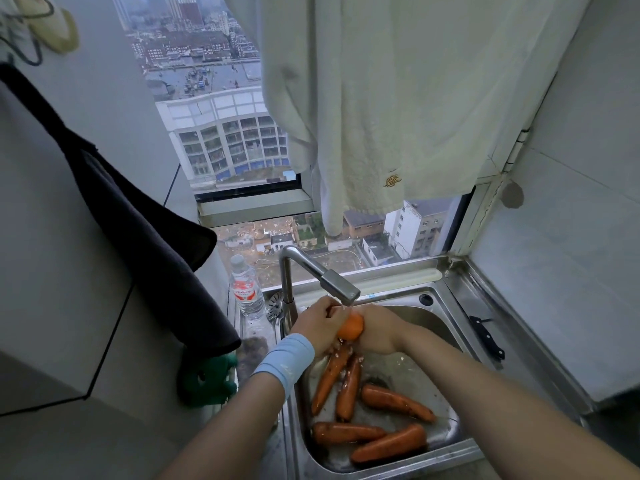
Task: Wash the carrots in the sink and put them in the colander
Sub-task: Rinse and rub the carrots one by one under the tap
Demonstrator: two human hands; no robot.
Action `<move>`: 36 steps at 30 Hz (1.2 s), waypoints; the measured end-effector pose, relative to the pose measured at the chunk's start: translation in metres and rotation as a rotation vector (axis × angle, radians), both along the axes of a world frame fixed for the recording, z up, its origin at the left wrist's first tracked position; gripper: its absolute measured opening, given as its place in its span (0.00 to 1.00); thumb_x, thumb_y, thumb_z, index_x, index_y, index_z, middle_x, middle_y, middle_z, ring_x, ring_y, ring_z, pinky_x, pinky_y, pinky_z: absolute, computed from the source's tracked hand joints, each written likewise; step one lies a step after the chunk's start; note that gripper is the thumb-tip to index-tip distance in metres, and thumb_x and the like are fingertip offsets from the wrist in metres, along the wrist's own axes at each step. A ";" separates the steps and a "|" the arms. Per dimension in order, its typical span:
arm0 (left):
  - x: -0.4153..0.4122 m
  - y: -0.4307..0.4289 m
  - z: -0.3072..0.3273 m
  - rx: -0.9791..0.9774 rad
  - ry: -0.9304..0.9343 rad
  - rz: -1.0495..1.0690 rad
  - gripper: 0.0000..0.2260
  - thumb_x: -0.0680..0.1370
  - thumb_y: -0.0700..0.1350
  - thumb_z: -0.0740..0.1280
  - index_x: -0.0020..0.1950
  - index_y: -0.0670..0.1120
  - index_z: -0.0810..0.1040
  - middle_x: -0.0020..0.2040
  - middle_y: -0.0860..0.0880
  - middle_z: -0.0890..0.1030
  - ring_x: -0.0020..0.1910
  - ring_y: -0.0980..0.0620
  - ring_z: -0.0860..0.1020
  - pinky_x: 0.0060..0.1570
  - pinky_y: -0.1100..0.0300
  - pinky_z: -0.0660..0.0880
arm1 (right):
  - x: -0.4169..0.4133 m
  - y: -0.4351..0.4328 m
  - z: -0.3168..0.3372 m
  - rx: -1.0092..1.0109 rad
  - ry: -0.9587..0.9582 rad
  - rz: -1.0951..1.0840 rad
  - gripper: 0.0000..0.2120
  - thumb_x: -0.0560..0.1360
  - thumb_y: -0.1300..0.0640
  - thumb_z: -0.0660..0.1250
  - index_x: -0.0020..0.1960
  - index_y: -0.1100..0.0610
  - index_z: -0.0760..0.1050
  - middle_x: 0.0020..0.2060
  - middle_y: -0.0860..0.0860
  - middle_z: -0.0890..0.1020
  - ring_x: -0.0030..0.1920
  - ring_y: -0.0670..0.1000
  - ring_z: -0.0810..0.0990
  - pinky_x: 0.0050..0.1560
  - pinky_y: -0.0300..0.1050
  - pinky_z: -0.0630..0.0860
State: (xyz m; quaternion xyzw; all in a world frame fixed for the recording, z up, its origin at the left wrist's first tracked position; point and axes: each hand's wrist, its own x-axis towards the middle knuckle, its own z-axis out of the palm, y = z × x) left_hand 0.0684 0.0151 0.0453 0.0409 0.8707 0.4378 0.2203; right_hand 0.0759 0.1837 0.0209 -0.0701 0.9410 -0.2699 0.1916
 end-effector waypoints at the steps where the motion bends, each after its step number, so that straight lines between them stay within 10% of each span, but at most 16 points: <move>1: 0.001 0.000 -0.001 0.049 -0.011 0.011 0.11 0.81 0.55 0.64 0.60 0.51 0.76 0.47 0.50 0.79 0.37 0.51 0.80 0.34 0.58 0.80 | 0.000 0.003 0.001 -0.051 -0.044 -0.002 0.20 0.62 0.52 0.74 0.54 0.45 0.80 0.50 0.45 0.84 0.51 0.49 0.83 0.55 0.52 0.81; 10: -0.018 0.010 -0.011 0.250 -0.357 0.473 0.11 0.82 0.46 0.56 0.56 0.44 0.75 0.42 0.39 0.77 0.44 0.35 0.82 0.46 0.44 0.81 | 0.016 -0.026 -0.013 0.209 0.425 -0.131 0.16 0.68 0.48 0.72 0.54 0.49 0.76 0.49 0.49 0.83 0.51 0.55 0.82 0.49 0.47 0.75; 14: -0.013 0.008 -0.005 0.211 -0.322 0.331 0.14 0.85 0.49 0.52 0.60 0.44 0.73 0.33 0.41 0.78 0.26 0.45 0.77 0.26 0.60 0.72 | 0.010 -0.017 -0.004 0.123 0.171 -0.136 0.11 0.65 0.47 0.70 0.47 0.44 0.76 0.46 0.45 0.84 0.48 0.51 0.82 0.48 0.46 0.77; 19: -0.010 0.010 -0.019 0.332 -0.293 0.222 0.10 0.84 0.49 0.60 0.64 0.51 0.74 0.32 0.47 0.74 0.27 0.52 0.71 0.25 0.63 0.66 | 0.003 -0.001 -0.005 -0.402 -0.216 -0.278 0.15 0.60 0.63 0.70 0.47 0.59 0.82 0.43 0.57 0.86 0.41 0.53 0.82 0.45 0.49 0.78; 25: -0.018 0.026 -0.049 0.581 -0.419 0.559 0.13 0.71 0.60 0.67 0.52 0.60 0.81 0.54 0.46 0.83 0.54 0.42 0.81 0.57 0.42 0.79 | 0.012 -0.015 -0.003 -0.384 -0.172 -0.274 0.24 0.67 0.59 0.76 0.59 0.55 0.71 0.51 0.51 0.82 0.49 0.51 0.83 0.47 0.44 0.78; 30: -0.014 0.041 -0.040 0.612 -0.384 0.586 0.12 0.79 0.53 0.60 0.53 0.55 0.83 0.55 0.45 0.84 0.55 0.44 0.81 0.60 0.45 0.78 | 0.024 -0.023 -0.023 -0.188 0.115 -0.402 0.19 0.65 0.52 0.72 0.54 0.50 0.71 0.48 0.48 0.83 0.49 0.54 0.82 0.48 0.51 0.78; 36: -0.002 0.025 -0.026 0.827 -0.489 0.357 0.10 0.84 0.40 0.61 0.62 0.45 0.79 0.58 0.47 0.83 0.59 0.47 0.79 0.62 0.50 0.75 | 0.024 -0.001 -0.019 -0.522 -0.168 -0.307 0.25 0.62 0.69 0.72 0.58 0.61 0.78 0.46 0.60 0.84 0.47 0.59 0.84 0.53 0.57 0.80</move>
